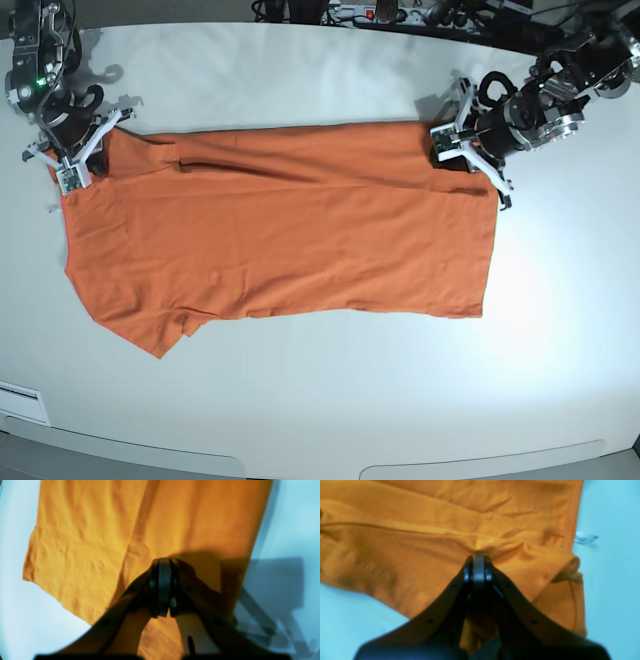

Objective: Fold the T-shirt properly
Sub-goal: 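Drag the folded edge with both grippers to flatten the fold, then release the hem with the left gripper and move it to the shirt's opposite edge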

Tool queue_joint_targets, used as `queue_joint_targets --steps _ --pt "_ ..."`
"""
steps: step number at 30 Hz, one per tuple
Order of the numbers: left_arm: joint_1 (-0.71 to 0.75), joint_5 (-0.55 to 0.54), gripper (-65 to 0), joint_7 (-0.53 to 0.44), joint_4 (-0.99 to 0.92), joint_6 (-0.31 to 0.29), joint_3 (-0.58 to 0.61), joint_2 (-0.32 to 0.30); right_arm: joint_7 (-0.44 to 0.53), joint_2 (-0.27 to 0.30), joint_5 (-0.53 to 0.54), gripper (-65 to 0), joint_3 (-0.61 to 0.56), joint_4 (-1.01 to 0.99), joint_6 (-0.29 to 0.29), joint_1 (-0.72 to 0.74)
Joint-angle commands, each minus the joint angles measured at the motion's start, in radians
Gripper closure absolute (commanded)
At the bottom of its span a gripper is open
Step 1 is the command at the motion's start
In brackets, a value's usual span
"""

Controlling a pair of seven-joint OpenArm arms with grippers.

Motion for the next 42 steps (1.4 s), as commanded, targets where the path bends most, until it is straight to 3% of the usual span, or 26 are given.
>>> queue_joint_targets --steps 1,5,14,21,29,34,38,42 --pt "0.014 -0.003 0.0 0.026 0.014 -0.040 -0.002 -0.032 -0.069 0.010 -0.011 0.0 0.013 0.029 0.008 -0.050" --pt "0.035 -0.007 0.0 0.026 0.049 -0.088 -0.002 -0.068 -0.069 0.010 -0.012 0.0 0.061 0.149 -0.028 -0.163" --pt "0.113 -0.009 0.0 0.037 0.158 -0.087 -0.002 -0.111 -0.069 0.005 -0.039 0.0 0.106 0.202 -0.058 -0.320" --pt "0.134 0.034 0.0 0.068 0.185 -0.087 -0.002 -0.113 -0.113 0.004 -0.060 0.0 0.106 0.202 -0.063 -0.339" --pt "0.133 0.089 0.0 0.070 0.185 -0.052 -0.002 -0.132 -0.215 0.004 -0.058 0.0 0.106 0.202 -0.147 -0.339" --pt "0.134 0.085 0.0 0.067 0.189 -0.052 -0.002 -0.132 -0.216 0.004 -0.024 0.0 0.106 0.207 -0.146 -0.339" --pt "0.134 0.086 0.0 0.067 0.190 -0.052 -0.002 -0.132 -0.272 0.005 0.024 0.0 0.106 0.239 -0.128 -0.339" --pt "0.134 0.115 0.0 0.067 0.208 -0.052 -0.002 -0.132 -0.293 0.005 0.020 0.0 0.106 0.277 -0.151 -0.339"
